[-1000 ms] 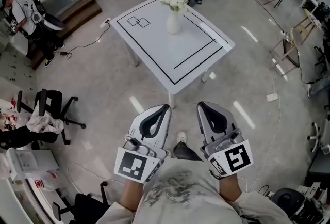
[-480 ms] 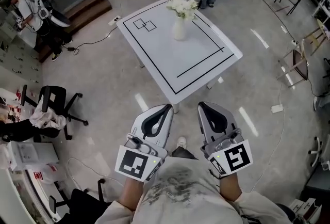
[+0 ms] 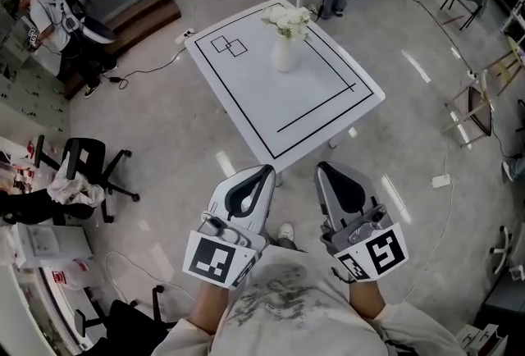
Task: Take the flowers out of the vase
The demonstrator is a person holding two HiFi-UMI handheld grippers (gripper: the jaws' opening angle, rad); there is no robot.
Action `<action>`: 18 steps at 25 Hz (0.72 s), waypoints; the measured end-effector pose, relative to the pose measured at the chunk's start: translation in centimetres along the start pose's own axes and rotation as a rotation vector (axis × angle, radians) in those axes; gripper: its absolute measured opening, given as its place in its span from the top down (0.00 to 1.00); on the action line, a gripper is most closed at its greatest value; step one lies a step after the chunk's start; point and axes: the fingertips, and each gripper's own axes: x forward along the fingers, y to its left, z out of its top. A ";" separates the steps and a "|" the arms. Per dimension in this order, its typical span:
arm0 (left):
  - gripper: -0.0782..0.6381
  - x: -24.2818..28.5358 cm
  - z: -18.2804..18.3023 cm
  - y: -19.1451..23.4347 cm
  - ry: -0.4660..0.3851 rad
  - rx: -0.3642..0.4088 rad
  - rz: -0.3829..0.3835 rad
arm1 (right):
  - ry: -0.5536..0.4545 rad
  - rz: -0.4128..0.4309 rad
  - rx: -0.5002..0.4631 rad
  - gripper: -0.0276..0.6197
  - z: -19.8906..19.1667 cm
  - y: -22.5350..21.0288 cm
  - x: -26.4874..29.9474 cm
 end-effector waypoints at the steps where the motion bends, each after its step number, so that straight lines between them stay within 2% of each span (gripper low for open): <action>1: 0.88 0.2 0.0 0.2 -0.001 0.001 0.002 | -0.016 0.006 0.012 0.93 0.3 -0.2 0.1; 5: 0.88 0.9 0.0 1.0 -0.004 0.006 0.004 | -0.023 0.014 0.000 0.93 0.3 -0.8 1.1; 13: 0.88 3.9 -0.4 4.2 0.001 0.010 -0.018 | 0.040 -0.001 -0.064 0.93 -1.8 -2.4 5.1; 18: 0.88 6.1 -0.9 6.8 0.031 -0.030 -0.041 | 0.045 -0.040 -0.081 0.93 -2.4 -4.4 8.2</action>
